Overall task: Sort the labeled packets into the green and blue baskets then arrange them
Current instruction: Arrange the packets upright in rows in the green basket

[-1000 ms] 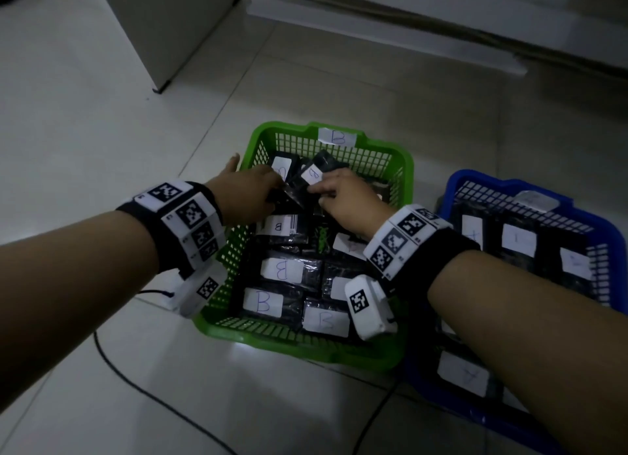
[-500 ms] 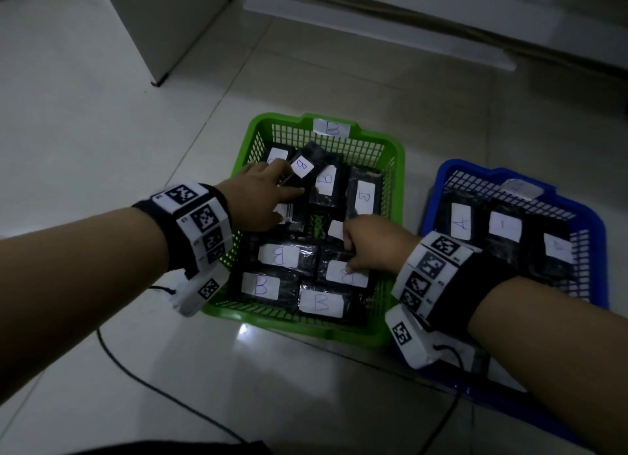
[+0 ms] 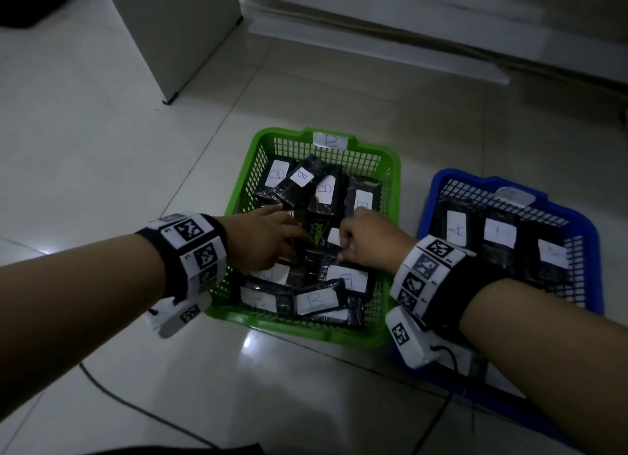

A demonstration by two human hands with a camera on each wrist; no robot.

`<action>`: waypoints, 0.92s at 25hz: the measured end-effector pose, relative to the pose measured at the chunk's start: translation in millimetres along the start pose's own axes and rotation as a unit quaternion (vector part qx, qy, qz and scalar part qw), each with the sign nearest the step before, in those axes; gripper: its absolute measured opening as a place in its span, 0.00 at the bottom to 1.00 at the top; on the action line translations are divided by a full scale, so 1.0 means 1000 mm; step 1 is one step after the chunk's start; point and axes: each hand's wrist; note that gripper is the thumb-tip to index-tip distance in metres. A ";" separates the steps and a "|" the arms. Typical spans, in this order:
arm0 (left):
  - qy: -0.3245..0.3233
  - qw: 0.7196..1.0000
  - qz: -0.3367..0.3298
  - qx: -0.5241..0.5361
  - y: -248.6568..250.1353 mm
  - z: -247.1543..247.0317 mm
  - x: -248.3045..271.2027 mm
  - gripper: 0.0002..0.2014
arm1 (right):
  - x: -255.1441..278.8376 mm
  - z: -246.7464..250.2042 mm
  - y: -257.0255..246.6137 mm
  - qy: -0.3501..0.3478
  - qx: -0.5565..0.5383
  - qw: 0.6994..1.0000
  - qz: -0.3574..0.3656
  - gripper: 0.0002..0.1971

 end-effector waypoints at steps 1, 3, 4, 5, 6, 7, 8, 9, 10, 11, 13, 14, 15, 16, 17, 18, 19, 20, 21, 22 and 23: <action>0.034 0.998 0.020 0.041 -0.001 0.001 0.002 0.23 | -0.001 0.002 0.002 0.047 -0.002 0.999 -0.005 0.15; 0.105 0.981 0.091 0.134 -0.008 0.001 0.003 0.26 | -0.006 0.004 0.009 0.045 0.040 0.998 -0.011 0.21; 0.109 0.976 0.126 0.140 -0.012 -0.001 0.001 0.29 | -0.010 0.004 0.012 0.008 0.074 0.997 -0.009 0.24; 0.090 0.976 0.156 0.123 -0.016 -0.001 -0.002 0.31 | -0.013 0.003 0.015 -0.029 0.102 0.994 -0.008 0.24; 0.056 0.978 0.179 0.096 -0.019 -0.002 -0.006 0.32 | -0.017 0.003 0.017 -0.054 0.118 0.992 -0.010 0.24; 0.026 0.977 0.196 0.083 -0.019 -0.002 -0.008 0.33 | -0.021 0.005 0.017 -0.063 0.115 0.991 -0.016 0.23; 0.010 0.974 0.209 0.088 -0.019 -0.001 -0.011 0.32 | -0.024 0.007 0.016 -0.055 0.090 0.994 -0.026 0.22; 0.015 0.970 0.216 0.108 -0.018 0.001 -0.013 0.31 | -0.028 0.011 0.014 -0.026 0.053 0.998 -0.037 0.20; 0.024 0.965 0.220 0.138 -0.017 0.001 -0.016 0.30 | -0.031 0.014 0.010 0.013 0.014 0.999 -0.041 0.19; 0.037 0.959 0.223 0.172 -0.015 0.001 -0.019 0.29 | -0.034 0.017 0.007 0.048 -0.023 0.998 -0.040 0.18; 0.045 0.945 0.225 0.234 -0.011 0.000 -0.026 0.28 | -0.039 0.021 0.001 0.080 -0.091 0.992 -0.031 0.20; 0.039 0.934 0.230 0.269 -0.010 0.002 -0.028 0.28 | -0.041 0.021 0.000 0.085 -0.123 0.988 -0.032 0.22; 0.037 0.922 0.232 0.306 -0.011 0.003 -0.029 0.27 | -0.043 0.021 0.000 0.089 -0.151 0.984 -0.037 0.24; 0.037 0.911 0.232 0.339 -0.013 0.005 -0.028 0.26 | -0.045 0.021 0.000 0.092 -0.175 0.979 -0.042 0.26; 0.050 0.903 0.227 0.362 -0.017 0.009 -0.027 0.24 | -0.046 0.020 0.001 0.096 -0.194 0.975 -0.044 0.27; 0.068 0.899 0.220 0.373 -0.021 0.013 -0.026 0.21 | -0.046 0.020 0.000 0.102 -0.212 0.971 -0.036 0.26; 0.086 0.896 0.209 0.382 -0.025 0.016 -0.027 0.19 | -0.045 0.019 -0.002 0.113 -0.234 0.965 -0.023 0.25; 0.091 0.886 0.208 0.404 -0.029 0.019 -0.027 0.17 | -0.045 0.019 -0.003 0.129 -0.260 0.957 -0.010 0.24; 0.089 0.865 0.217 0.444 -0.031 0.022 -0.028 0.15 | -0.046 0.018 -0.005 0.145 -0.285 0.947 -0.005 0.22; 0.081 0.833 0.230 0.497 -0.032 0.023 -0.031 0.14 | -0.047 0.017 -0.006 0.156 -0.306 0.939 -0.008 0.21; 0.075 0.798 0.239 0.548 -0.032 0.023 -0.033 0.13 | -0.050 0.016 -0.006 0.165 -0.316 0.934 -0.020 0.19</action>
Point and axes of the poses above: each hand's wrist, its own x-axis away from the middle knuckle, its own z-axis out of the back of the hand, y = z × x, and after that the axes turned 11 degrees about z, right-handed
